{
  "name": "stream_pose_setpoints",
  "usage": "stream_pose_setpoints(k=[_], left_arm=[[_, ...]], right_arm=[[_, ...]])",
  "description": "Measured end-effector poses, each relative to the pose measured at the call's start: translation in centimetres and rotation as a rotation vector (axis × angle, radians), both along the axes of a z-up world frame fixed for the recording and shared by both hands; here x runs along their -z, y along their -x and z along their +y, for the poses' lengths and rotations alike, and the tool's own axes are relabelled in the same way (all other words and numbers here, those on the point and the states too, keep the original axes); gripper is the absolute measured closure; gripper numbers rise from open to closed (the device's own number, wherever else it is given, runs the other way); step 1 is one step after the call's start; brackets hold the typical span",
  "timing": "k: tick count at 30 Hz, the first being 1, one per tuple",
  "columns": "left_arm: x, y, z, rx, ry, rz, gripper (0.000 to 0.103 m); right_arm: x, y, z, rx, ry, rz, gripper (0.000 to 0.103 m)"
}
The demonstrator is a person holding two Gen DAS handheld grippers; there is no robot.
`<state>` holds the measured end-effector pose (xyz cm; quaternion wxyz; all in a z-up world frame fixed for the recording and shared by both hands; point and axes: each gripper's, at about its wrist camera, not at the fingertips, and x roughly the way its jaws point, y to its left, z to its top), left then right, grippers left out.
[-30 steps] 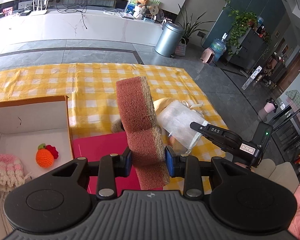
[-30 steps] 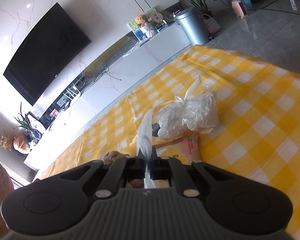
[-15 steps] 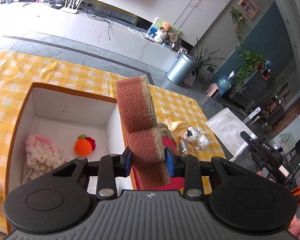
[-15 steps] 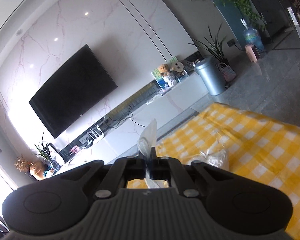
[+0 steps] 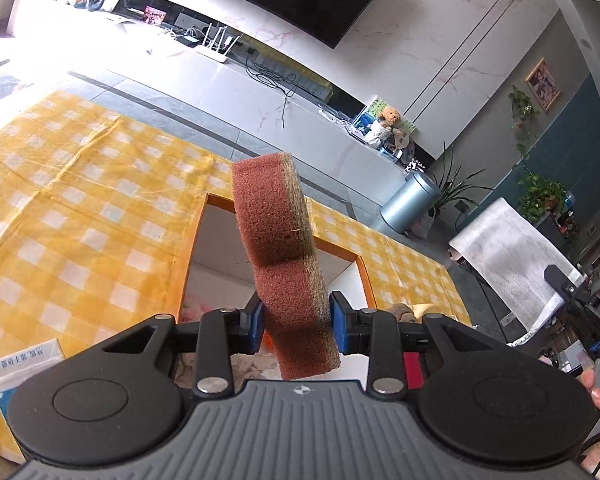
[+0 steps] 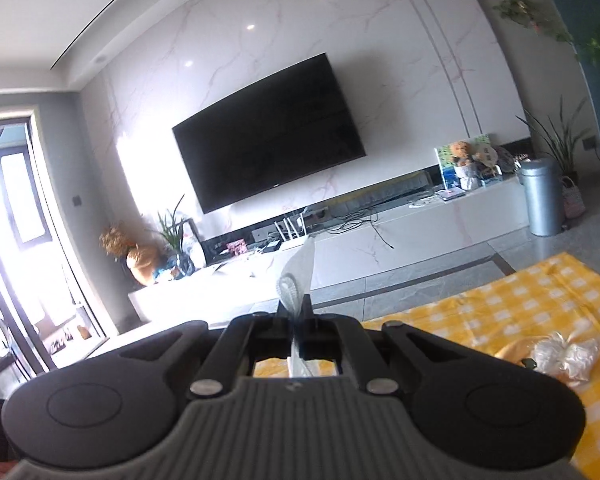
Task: Organize soft objects
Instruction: 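Carry the white bag over the white box with the right tool while the left carries the sponge, then open the right gripper over the box while the left lowers the sponge into it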
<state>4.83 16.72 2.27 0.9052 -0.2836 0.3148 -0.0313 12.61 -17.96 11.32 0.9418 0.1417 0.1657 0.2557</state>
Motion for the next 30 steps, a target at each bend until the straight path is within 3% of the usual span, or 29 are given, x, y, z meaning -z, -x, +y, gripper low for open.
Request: stream_pose_setpoints(k=[4,11,14,18,21,23,25,28,30], left_arm=[[0.5,0.6,1.8,0.017,0.060,-0.017,0.066],[1.7,1.3,3.6,0.004,0.120,0.003,0.066],[1.7,1.4,4.2,-0.009,0.132,0.004,0.066],[1.7,1.6,4.8,-0.017,0.146,-0.001,0.066],[1.9,1.4,4.9,-0.021,0.150,0.010,0.066],[2.1,1.2,4.9,-0.023,0.144,0.018,0.066],[2.1,1.1,4.8,-0.020,0.140,0.019,0.066],[2.3,0.9,4.8,-0.021,0.140,0.024,0.066],[2.6,0.6,4.8,-0.029,0.138,0.041,0.066]], right_arm=[[-0.2,0.4,6.0,-0.096,0.094,-0.018,0.103],[1.9,-0.8,14.0,-0.222,0.171,0.069,0.103],[4.2,-3.1,16.8,-0.275,0.170,0.218,0.103],[7.7,-5.5,19.8,-0.342,0.191,0.352,0.103],[11.7,-8.0,22.0,-0.373,0.278,0.473,0.103],[14.4,-9.7,22.9,-0.328,0.384,0.526,0.103],[15.9,-10.6,23.5,-0.287,0.475,0.532,0.103],[16.6,-10.7,24.2,-0.347,0.505,0.475,0.103],[16.7,-10.7,24.6,-0.319,0.538,0.445,0.101]])
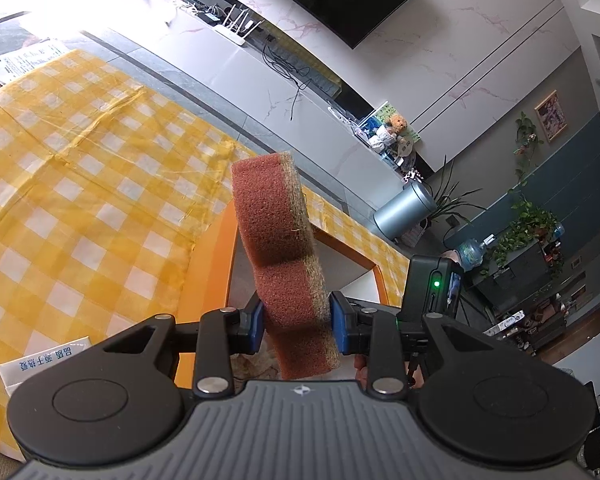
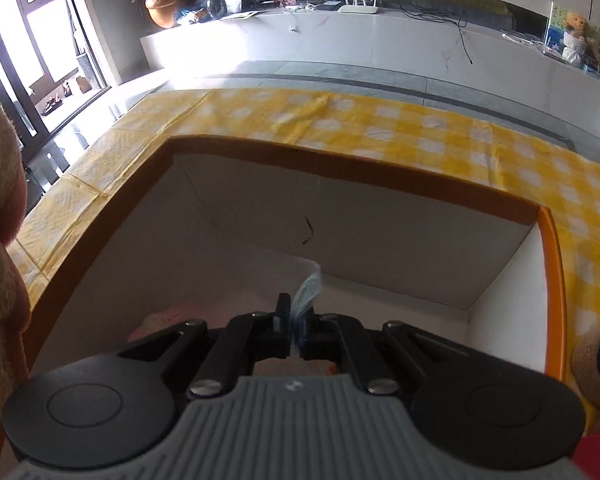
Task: Organize soft objects
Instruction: 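Open the right gripper over the box while the left lowers the sponge into it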
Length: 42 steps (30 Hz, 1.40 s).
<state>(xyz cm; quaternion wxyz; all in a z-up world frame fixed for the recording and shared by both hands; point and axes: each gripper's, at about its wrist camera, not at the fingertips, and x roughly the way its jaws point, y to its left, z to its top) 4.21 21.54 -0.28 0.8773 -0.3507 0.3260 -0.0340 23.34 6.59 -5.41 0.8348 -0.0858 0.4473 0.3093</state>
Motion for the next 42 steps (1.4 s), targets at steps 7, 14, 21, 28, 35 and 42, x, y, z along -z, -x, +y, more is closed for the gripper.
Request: stream_pose_setpoints(k=[7,14,21,28,35,42], left_arm=[[0.4,-0.4,-0.7,0.016,-0.037,0.020,0.066],[0.7,-0.8,-3.7,0.161,-0.149,0.074,0.065],[1.4,0.0,-7.2,0.222,-0.338,0.168,0.065],[1.5,0.4,-8.3,0.224,-0.396,0.279,0.066],[1.6,0.4,-10.5,0.263,-0.502,0.347,0.066],[1.8,0.8,-11.0,0.366,-0.407,0.339,0.065]], right_arm=[[-2.5,1.1,-1.3,-0.005,-0.041,-0.132,0.039],[-7.2,4.8,-6.7,0.028,-0.133,-0.258,0.013],[-7.6,6.3,-13.8,0.180,-0.369,-0.163,0.012],[-7.4,5.3,-14.7,0.229,-0.357,-0.125,0.012],[-7.6,6.7,-14.7,0.168,-0.333,-0.134,0.012],[-8.0,7.1,-14.9,0.162,-0.346,-0.140,0.012]])
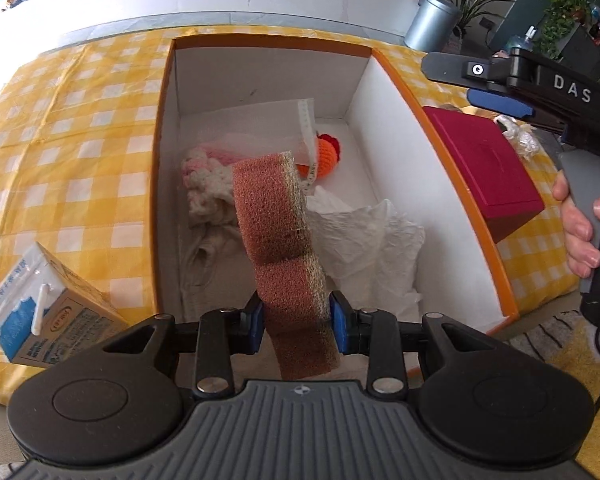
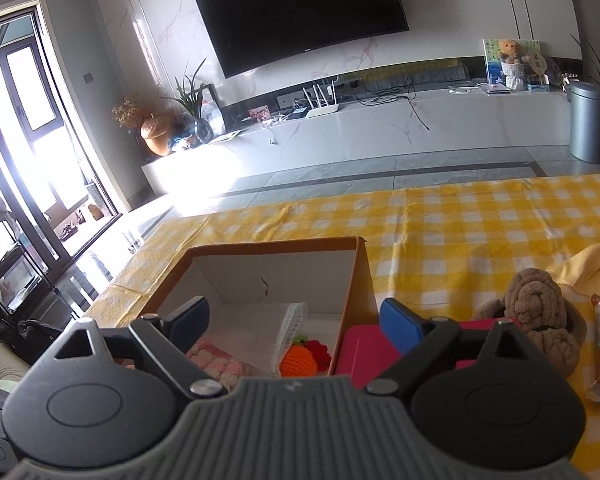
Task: Organize soft objects
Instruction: 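Open the right gripper over the box while the left lowers the sponge into it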
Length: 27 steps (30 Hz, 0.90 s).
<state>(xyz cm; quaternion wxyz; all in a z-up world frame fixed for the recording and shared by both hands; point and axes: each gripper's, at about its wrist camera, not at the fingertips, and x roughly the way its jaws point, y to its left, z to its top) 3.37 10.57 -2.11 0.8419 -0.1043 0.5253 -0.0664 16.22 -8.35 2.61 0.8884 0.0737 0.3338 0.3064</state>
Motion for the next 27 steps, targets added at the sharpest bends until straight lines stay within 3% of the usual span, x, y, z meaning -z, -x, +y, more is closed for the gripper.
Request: stream_pose_setpoints(k=[3,5,10,11,12,16,19,21,27], left_arm=[[0.6,-0.4,0.3,0.036,0.147,0.027,0.065],[1.0,-0.7,0.0,0.057,0.141,0.042,0.065],[2.1,-1.5,-0.4,0.072,0.023,0.115,0.065],[2.0,-1.4,-0.7,0.100,-0.003,0.104,0.059],[1.8,-1.2,-1.2,0.126,-0.043,0.092,0.053],[0.5,-0.4,-2.9,0.157,-0.237,0.067,0.047],[-0.6,0.4,-3.6,0.132,-0.405,0.057,0.046],[-1.4,1.0,-3.7,0.131,-0.473,0.038,0.046],[-4.0,1.6,-2.8,0.061,-0.462,-0.029,0.046]], right_arm=[[0.1,-0.3,-0.3,0.010,-0.005,0.006,0.012],[0.1,-0.3,-0.5,0.012,-0.005,0.008,0.012],[0.0,-0.2,-0.6,0.024,0.003,-0.001,0.012],[0.0,-0.2,-0.7,0.027,-0.002,0.000,0.012],[0.1,-0.3,-0.7,0.030,-0.007,0.001,0.012],[-0.1,-0.2,-0.6,0.037,-0.001,-0.001,0.012],[-0.2,0.2,-0.6,0.036,0.011,-0.017,0.012],[-0.3,0.3,-0.7,0.038,0.010,-0.022,0.012],[-0.6,0.5,-1.2,0.051,-0.009,-0.022,0.012]])
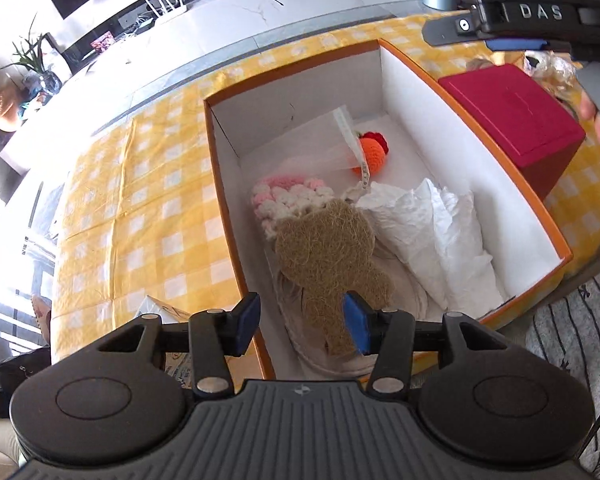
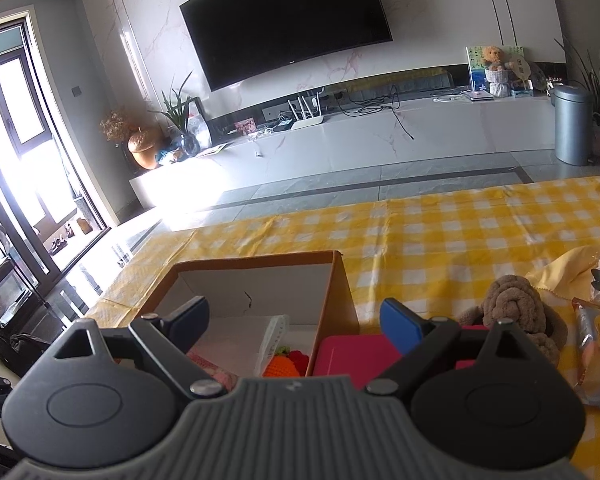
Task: Organize soft objects
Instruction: 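Open the right gripper over the box while the left lowers the sponge into it, then move both tools back over the table toward the brown knitted bear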
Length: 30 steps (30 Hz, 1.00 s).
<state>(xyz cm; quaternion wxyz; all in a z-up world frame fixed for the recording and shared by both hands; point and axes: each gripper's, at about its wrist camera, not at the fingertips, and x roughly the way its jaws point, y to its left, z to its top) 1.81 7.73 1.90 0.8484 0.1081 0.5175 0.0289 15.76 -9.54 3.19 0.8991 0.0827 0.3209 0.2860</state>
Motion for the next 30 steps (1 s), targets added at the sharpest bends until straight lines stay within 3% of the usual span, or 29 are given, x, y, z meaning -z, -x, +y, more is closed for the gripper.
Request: stream_pose_setpoints(k=[6,9,16,23,30], left_arm=[[-2.0,-0.6,0.2,-0.086,0.094,-0.091,0.045],[-3.3,-0.2,0.2,-0.108,0.141,-0.183,0.044],[-6.1,-0.3,-1.5,-0.100,0.145,-0.375,0.041],[-7.3,-2.1,-4.9,-0.025,0.194,-0.390,0.039],[-6.5,-5.3,-9.0,0.023,0.253,-0.350,0.039]], right_arm=[[-1.1,0.6,-0.9,-0.001,0.013,-0.040,0.012],[-2.1,1.0,-2.1,0.014,0.027,-0.070,0.012],[-5.6,3.3,-6.5,0.080,0.192,-0.224,0.012],[-6.3,4.7,-12.1,0.198,0.304,-0.262,0.009],[-4.5,3.2,-16.9,0.336,0.291,-0.158,0.009]])
